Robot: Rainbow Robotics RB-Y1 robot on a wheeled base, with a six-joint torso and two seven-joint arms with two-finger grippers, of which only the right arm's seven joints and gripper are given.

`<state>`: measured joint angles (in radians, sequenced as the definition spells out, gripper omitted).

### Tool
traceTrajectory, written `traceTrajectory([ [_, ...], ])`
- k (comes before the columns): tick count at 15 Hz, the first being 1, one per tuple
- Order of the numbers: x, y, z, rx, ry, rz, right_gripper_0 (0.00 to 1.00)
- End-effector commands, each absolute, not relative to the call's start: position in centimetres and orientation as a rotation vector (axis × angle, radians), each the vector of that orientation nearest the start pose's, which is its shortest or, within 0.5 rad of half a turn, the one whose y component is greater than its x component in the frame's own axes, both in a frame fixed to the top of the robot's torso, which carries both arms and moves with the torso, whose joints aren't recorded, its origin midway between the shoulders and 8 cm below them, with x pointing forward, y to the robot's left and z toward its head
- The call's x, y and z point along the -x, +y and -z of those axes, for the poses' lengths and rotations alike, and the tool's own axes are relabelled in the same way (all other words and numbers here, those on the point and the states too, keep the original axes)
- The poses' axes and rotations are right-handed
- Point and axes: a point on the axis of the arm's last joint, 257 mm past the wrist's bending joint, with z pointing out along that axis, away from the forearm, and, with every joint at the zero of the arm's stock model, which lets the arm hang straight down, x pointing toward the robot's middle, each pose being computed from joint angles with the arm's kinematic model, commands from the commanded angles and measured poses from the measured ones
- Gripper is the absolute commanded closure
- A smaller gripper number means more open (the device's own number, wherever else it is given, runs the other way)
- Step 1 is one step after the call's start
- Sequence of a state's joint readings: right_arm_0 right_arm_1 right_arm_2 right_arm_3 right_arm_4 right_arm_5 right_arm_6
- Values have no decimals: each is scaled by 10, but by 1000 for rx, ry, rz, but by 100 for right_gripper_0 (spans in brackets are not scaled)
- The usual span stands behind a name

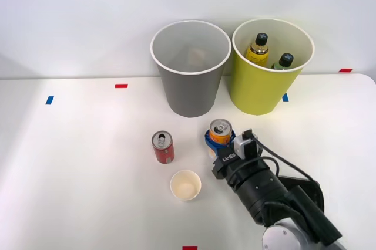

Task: Put cans in the gray bin, plastic bottles in the light green bin

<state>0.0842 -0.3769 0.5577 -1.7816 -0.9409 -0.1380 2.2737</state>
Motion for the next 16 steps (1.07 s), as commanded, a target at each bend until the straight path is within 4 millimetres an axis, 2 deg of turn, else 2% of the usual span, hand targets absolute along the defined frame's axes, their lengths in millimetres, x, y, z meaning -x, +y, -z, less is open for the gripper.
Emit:
traceTrajectory([
  [1,-454,-62,167,429,1446,-393,100],
  [4,-449,-66,124,421,1420,-483,100],
  [7,-442,-74,88,484,1373,-469,100],
  [11,-421,-65,31,502,1266,-546,100],
  [14,-432,-50,-6,564,1207,-558,100],
  [16,-448,-44,-16,534,1194,-582,100],
])
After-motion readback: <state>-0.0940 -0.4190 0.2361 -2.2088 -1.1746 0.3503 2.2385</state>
